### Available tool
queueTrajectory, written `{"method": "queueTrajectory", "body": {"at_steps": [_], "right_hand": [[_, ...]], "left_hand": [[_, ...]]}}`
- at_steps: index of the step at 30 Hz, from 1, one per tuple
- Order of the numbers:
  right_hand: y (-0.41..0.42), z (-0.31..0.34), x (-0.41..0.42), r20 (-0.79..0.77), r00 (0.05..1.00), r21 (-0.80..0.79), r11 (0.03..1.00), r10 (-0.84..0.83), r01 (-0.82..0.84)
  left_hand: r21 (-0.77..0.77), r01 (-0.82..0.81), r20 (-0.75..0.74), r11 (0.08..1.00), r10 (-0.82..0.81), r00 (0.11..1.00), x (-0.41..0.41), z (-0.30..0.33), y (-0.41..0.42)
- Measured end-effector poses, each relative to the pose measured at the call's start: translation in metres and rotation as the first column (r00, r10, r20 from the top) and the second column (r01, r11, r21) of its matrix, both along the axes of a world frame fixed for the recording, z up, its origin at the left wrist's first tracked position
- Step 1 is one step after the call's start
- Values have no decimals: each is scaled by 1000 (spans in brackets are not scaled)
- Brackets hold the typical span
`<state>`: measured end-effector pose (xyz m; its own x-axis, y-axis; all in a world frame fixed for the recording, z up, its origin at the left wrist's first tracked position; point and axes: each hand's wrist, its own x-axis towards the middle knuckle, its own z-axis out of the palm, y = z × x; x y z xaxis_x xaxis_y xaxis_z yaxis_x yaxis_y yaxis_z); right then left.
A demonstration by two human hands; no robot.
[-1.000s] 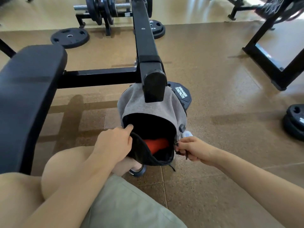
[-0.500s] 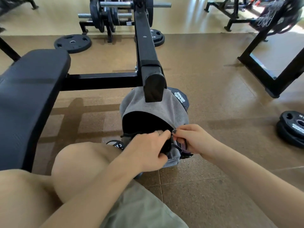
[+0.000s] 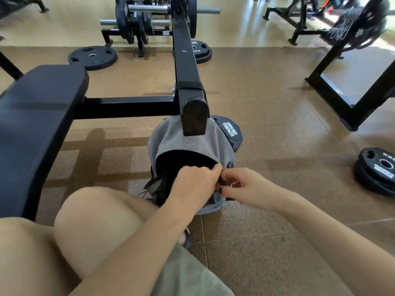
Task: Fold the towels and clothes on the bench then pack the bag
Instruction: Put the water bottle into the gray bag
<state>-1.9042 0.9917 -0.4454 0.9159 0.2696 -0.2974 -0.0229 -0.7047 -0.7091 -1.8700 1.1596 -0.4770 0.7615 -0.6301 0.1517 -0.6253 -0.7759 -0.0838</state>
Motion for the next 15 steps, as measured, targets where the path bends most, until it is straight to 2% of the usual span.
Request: {"method": "queueTrajectory", "body": {"at_steps": [2, 3, 6, 8, 11, 15], "right_hand": [[-3, 0, 0, -33, 997, -22, 997, 67, -68], [-5, -3, 3, 6, 999, -66, 997, 46, -46], [-8, -27, 14, 269, 962, -145, 986, -37, 78], [1, -47, 21, 393, 918, -212, 977, 56, 31], [12, -66, 29, 518, 851, -217, 976, 90, 29], [10, -72, 36, 543, 834, -188, 982, 95, 11]], "left_hand": [[-39, -19, -28, 999, 18, 999, 2, -3, 3], [-83, -37, -49, 996, 33, 998, 3, -6, 4], [-200, -85, -111, 976, 63, 992, 4, -14, 6], [-232, -94, -154, 968, 59, 986, 4, -13, 5], [-232, -118, -167, 965, 80, 983, 6, -13, 8], [-185, -175, -120, 967, 154, 981, 15, -9, 25]]}}
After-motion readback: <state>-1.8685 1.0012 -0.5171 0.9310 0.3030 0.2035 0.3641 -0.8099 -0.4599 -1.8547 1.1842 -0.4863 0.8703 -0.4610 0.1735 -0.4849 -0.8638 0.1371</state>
